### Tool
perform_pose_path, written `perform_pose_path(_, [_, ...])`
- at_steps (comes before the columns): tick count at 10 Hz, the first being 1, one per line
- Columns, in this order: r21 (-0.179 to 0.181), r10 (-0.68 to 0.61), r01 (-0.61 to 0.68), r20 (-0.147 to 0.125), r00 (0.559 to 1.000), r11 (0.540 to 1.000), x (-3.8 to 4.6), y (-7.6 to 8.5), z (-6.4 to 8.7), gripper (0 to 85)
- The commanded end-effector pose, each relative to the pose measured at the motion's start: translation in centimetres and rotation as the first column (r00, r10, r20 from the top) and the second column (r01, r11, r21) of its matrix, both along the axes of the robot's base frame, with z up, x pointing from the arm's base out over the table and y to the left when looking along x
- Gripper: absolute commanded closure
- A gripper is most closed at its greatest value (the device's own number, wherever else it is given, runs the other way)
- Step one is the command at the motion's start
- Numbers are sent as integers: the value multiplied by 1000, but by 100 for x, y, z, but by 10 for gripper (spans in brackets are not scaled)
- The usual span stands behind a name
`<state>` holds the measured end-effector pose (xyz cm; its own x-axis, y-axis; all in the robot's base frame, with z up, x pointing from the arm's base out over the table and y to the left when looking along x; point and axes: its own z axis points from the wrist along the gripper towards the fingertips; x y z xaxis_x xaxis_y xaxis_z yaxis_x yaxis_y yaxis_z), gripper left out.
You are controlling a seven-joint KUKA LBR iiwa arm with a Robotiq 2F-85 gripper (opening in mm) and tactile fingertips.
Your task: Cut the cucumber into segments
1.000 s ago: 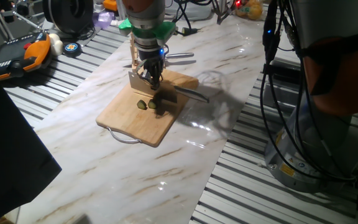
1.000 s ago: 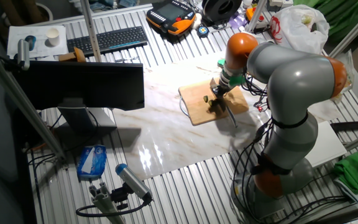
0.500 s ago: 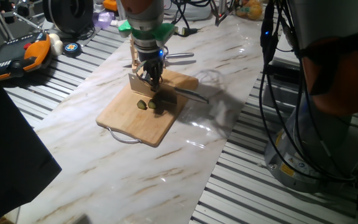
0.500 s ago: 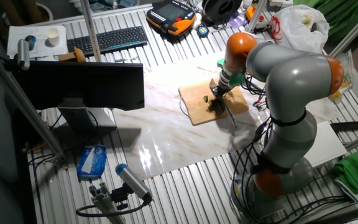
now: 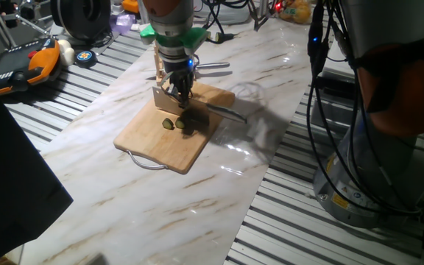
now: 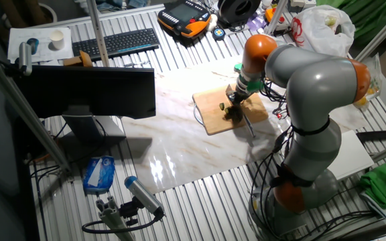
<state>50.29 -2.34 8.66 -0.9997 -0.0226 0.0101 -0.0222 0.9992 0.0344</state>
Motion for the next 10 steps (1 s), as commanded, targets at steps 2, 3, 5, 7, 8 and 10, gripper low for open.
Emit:
perform_pose_path(2, [15,-8,8,-5,1000,1000,-1,-5,8,843])
perform_pose_path(3, [21,-9,9,-6,1000,1000,1,-6,12,843])
perform_pose_path(5, [25,-12,12,-8,1000,1000,-4,-7,38,843])
perform_pose_path(7, [11,-12,12,-17,1000,1000,-16,-13,131,843])
perform_pose_path(8, [2,-13,13,-22,1000,1000,-21,-23,180,843])
perform_pose_path(10, [-13,-10,10,-26,1000,1000,-34,-67,270,843])
